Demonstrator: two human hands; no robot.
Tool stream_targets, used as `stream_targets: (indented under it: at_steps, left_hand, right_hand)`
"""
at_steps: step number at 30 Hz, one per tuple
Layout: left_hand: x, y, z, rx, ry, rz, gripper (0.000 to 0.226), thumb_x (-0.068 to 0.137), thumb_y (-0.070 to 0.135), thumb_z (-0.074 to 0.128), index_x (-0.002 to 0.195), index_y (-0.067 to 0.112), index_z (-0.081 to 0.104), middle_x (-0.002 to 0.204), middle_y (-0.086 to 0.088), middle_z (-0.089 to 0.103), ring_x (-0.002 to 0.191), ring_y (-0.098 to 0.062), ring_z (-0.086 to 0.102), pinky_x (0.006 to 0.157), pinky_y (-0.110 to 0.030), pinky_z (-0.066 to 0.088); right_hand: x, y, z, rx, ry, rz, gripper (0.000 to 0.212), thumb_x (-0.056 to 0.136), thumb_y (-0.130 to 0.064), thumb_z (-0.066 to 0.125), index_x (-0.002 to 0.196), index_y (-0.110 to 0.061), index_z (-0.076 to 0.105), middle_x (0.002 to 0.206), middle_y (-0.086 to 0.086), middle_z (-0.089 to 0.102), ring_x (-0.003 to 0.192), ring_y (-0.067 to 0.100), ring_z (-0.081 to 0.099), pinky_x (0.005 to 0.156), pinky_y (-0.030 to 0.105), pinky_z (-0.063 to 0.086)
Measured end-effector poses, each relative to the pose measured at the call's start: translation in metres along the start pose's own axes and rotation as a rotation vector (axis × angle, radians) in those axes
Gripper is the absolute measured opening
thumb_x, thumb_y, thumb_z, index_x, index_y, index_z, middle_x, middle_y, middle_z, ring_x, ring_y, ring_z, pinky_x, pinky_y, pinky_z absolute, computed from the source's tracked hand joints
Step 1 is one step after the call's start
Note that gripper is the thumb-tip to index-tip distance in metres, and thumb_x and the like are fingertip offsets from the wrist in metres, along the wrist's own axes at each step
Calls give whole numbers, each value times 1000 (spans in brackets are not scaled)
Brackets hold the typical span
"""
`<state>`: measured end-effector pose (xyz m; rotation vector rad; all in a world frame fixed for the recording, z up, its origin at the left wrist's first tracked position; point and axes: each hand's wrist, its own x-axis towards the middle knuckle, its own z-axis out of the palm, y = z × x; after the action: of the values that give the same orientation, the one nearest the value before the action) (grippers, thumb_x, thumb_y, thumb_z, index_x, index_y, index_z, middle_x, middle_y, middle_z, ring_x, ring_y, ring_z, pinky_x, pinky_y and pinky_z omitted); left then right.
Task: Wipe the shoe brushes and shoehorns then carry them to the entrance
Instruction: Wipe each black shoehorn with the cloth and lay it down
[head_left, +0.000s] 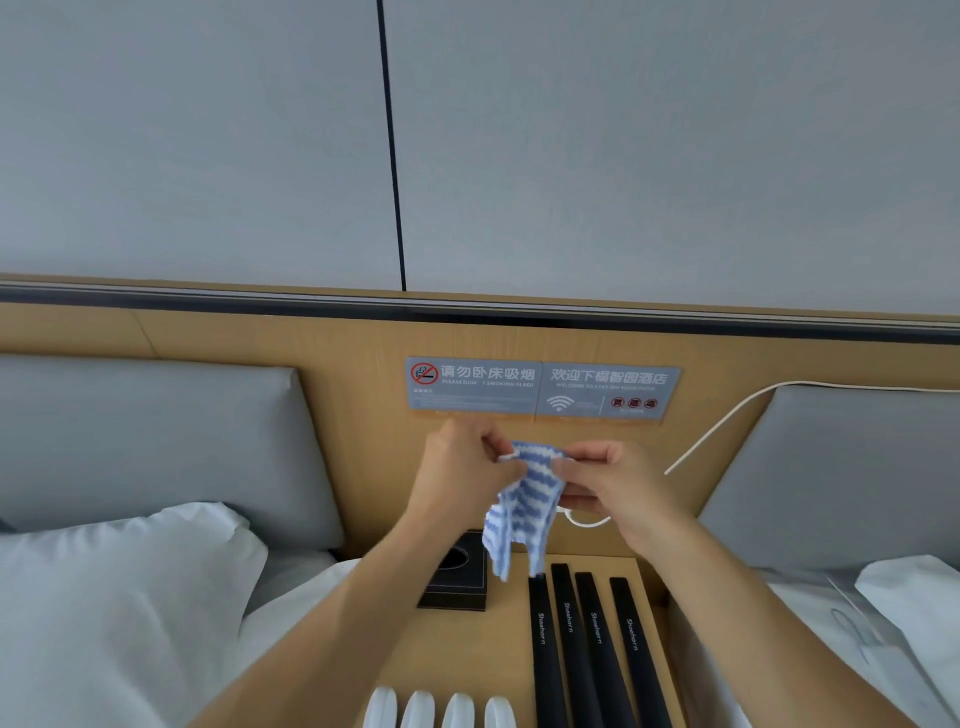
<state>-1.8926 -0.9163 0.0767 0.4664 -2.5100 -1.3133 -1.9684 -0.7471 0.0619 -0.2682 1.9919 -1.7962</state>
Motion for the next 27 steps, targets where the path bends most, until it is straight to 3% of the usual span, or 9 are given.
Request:
stream_targets:
  at_steps: [9, 12, 14, 17, 21, 23, 25, 27]
  left_hand:
    - [-5, 7, 11, -18, 83, 124, 21, 77, 16, 79, 73, 31, 65, 69, 12, 65, 72, 6, 62, 57, -6, 48]
    - [-7, 9, 14, -39, 79, 172, 14, 77, 15, 79, 76, 26, 70, 69, 14, 67, 71, 8, 63, 59, -6, 49]
    - [-8, 9, 15, -76, 51, 206, 10, 79, 14, 77, 83, 23, 77, 74, 17, 70, 74, 8, 65, 62, -6, 49]
    - [-6, 4, 14, -81, -52, 218, 26, 83, 6, 66, 97, 22, 80, 80, 22, 69, 80, 15, 63, 66, -1, 44]
    - [1, -13, 6, 5, -48, 283, 41, 75, -3, 60, 97, 29, 73, 91, 19, 66, 87, 6, 61, 72, -9, 47]
    - [11, -26, -2, 120, -52, 307, 47, 76, 5, 70, 113, 32, 59, 111, 16, 58, 100, 4, 54, 81, -13, 44]
    - [19, -46, -10, 146, -194, 207, 71, 77, 14, 78, 135, 35, 43, 131, 12, 47, 117, -4, 48, 95, -21, 42]
    - [15, -69, -15, -68, -407, 0, 82, 77, 13, 82, 144, 29, 37, 138, 5, 49, 126, -13, 49, 103, -30, 44]
  right_hand:
    - [-8, -5, 9, -67, 30, -88, 22, 89, 4, 68, 109, -4, 72, 94, 11, 78, 86, 22, 76, 73, 28, 61]
    - [-8, -4, 12, -85, 23, -87, 24, 90, 4, 68, 112, -3, 71, 96, 10, 78, 87, 21, 76, 74, 27, 61]
    - [-8, -5, 12, -87, -21, -95, 27, 90, 5, 66, 114, -7, 72, 96, 7, 79, 90, 19, 76, 79, 31, 62]
    - [-7, -6, 9, -180, -93, -131, 28, 87, -9, 75, 112, -21, 73, 97, -4, 79, 92, 10, 75, 78, 30, 62]
    - [-4, -2, 13, -405, -16, -190, 24, 87, -12, 75, 100, -31, 69, 98, -10, 74, 93, 8, 70, 72, 26, 55]
    - [-3, 1, 13, -461, -27, -199, 27, 89, -8, 71, 94, -35, 68, 100, -10, 73, 96, 10, 69, 78, 30, 56]
    - [-3, 3, 11, -481, -97, -194, 25, 89, -9, 70, 91, -34, 70, 98, -10, 74, 95, 7, 70, 82, 31, 57]
    - [-5, 6, 9, -446, -177, -171, 23, 90, -9, 69, 91, -32, 72, 95, -12, 75, 91, 3, 71, 75, 23, 56]
